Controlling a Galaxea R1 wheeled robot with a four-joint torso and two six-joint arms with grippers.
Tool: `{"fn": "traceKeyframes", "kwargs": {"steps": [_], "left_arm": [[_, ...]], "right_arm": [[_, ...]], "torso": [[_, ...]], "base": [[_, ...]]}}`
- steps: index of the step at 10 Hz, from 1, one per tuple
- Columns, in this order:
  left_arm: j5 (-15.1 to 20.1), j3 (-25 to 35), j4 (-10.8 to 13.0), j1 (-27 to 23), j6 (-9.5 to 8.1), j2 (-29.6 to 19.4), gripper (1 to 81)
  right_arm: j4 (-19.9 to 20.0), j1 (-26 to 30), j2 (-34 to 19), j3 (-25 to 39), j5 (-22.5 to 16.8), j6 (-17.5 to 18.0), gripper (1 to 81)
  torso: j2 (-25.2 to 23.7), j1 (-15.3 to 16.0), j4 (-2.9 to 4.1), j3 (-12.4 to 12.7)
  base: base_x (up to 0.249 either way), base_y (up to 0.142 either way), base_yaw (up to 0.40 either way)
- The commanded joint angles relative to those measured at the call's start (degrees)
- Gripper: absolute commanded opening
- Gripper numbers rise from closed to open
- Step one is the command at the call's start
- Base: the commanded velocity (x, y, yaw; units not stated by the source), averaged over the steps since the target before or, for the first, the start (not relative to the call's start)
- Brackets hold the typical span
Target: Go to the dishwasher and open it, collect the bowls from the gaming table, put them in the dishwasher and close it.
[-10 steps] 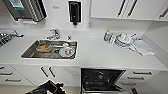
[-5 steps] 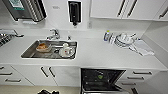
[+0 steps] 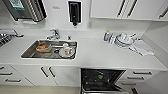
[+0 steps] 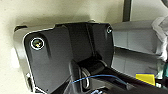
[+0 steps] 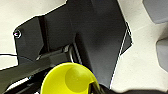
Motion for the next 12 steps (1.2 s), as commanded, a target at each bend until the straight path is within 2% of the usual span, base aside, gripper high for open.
{"fn": "traceKeyframes", "kwargs": {"steps": [1,3,6,7,10,12], "left_arm": [[10.4,0.1,-15.1,10.3,15.76,-0.9,81.1],[11.2,0.1,-19.0,13.9,20.34,0.4,81.1],[21.6,0.2,-19.3,16.8,26.75,5.8,81.1],[24.7,0.2,-19.3,17.4,27.38,7.1,81.1],[25.5,0.2,-19.3,17.8,27.46,7.7,81.1],[25.6,0.3,-19.1,18.0,27.46,8.2,81.1]], "right_arm": [[0.4,2.2,-4.0,7.2,-4.6,1.1,1.0],[0.7,3.7,-10.6,18.3,-6.0,2.4,1.0],[0.8,7.4,-22.6,38.9,-6.0,4.3,1.0],[1.4,8.8,-27.8,45.9,-6.0,4.8,1.0],[4.4,14.2,-41.0,61.4,-5.8,4.8,1.0],[6.0,19.5,-46.2,68.4,-6.1,5.0,1.0]], "torso": [[0.0,0.0,0.00,0.0],[0.0,0.0,0.00,0.0],[0.0,0.0,0.00,0.0],[0.0,0.0,0.00,0.0],[0.0,0.0,0.00,0.0],[0.0,-0.1,0.00,0.0]], "base": [[0.000,0.000,0.000],[0.000,0.000,0.000],[0.000,0.000,0.000],[0.000,0.000,0.000],[0.000,0.000,0.000],[0.000,0.000,0.000]]}}
